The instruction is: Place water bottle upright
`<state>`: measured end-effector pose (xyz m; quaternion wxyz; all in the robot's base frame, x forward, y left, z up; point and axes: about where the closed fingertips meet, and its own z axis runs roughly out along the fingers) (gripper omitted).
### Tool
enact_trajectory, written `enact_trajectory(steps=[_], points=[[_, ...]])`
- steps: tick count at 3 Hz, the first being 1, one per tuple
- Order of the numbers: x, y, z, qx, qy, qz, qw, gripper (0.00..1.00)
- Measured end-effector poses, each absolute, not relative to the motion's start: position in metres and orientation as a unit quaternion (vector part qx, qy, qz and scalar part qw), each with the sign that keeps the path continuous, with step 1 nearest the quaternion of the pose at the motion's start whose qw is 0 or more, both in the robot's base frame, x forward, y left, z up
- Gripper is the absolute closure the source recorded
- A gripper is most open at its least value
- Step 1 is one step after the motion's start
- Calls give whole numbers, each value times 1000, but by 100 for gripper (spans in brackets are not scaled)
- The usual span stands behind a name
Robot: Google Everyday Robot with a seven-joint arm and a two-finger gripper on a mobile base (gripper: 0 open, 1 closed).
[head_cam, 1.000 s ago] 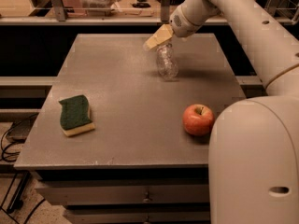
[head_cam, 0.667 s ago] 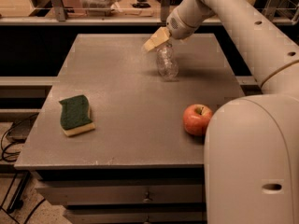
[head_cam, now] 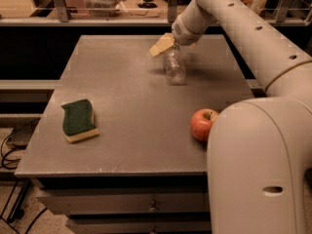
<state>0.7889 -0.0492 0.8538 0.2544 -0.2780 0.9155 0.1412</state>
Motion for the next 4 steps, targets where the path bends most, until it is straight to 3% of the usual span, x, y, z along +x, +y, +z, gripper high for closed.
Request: enact_trajectory(steps=[1,4], points=[[798,-53,845,-268,921,131,252,18],[800,-45,872,-288,909,110,281,88]])
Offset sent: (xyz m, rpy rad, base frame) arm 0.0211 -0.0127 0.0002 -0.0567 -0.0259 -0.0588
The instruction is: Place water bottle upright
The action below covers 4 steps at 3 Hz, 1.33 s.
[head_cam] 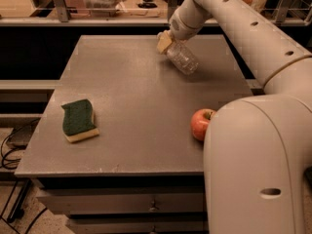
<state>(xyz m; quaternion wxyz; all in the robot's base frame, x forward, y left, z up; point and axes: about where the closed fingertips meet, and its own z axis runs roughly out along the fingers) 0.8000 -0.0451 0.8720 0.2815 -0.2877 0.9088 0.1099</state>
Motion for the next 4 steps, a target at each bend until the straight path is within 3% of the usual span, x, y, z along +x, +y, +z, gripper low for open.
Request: enact_trajectory(steps=[1,4], points=[[792,-39,896,-312,885,136,318,100],[760,-58,943,-362,787,198,459,100]])
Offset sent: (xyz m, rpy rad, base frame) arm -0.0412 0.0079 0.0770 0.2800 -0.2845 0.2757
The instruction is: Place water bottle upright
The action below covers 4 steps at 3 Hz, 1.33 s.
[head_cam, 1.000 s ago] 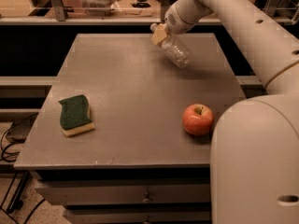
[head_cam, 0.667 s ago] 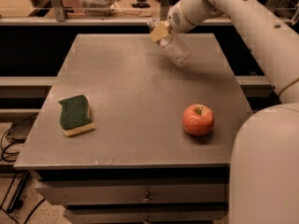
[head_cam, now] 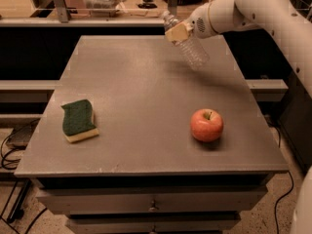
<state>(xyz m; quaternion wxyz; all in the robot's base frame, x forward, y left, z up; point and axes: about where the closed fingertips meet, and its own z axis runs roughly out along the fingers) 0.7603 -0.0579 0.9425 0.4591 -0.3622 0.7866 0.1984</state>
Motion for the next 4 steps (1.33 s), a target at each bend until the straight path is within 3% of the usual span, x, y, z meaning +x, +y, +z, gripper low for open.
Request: enact_trajectory(steps=[2,4], points=[[757,-52,945,-383,779,196,457,100],[721,-47,961,-482,710,180,481,100]])
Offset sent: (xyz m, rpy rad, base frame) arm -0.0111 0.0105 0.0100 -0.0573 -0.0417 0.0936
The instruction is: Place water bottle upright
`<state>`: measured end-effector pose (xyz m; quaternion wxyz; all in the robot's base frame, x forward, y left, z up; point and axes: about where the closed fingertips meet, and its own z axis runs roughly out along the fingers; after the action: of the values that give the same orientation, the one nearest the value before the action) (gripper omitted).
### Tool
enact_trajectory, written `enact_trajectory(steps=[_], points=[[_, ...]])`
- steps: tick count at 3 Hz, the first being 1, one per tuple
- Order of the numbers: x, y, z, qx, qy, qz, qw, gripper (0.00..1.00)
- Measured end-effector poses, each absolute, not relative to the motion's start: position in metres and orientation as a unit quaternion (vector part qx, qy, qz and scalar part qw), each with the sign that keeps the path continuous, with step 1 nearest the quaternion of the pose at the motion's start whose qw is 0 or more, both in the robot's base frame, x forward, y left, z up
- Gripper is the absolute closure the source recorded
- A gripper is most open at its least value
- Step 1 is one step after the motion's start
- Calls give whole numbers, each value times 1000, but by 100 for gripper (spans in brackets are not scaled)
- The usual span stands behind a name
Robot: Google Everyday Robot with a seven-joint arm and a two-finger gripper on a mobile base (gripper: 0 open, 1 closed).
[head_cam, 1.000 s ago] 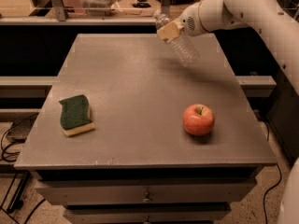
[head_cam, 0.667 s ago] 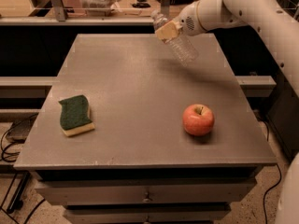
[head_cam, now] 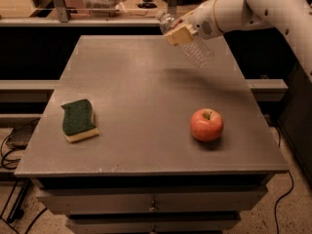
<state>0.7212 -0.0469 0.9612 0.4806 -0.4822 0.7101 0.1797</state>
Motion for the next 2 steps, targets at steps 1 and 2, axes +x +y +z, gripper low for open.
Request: enact_trajectory(steps=[1,2], points=[[692,-54,971,-554,640,169,506,100],[676,-63,978,-593,589,156,526,100]])
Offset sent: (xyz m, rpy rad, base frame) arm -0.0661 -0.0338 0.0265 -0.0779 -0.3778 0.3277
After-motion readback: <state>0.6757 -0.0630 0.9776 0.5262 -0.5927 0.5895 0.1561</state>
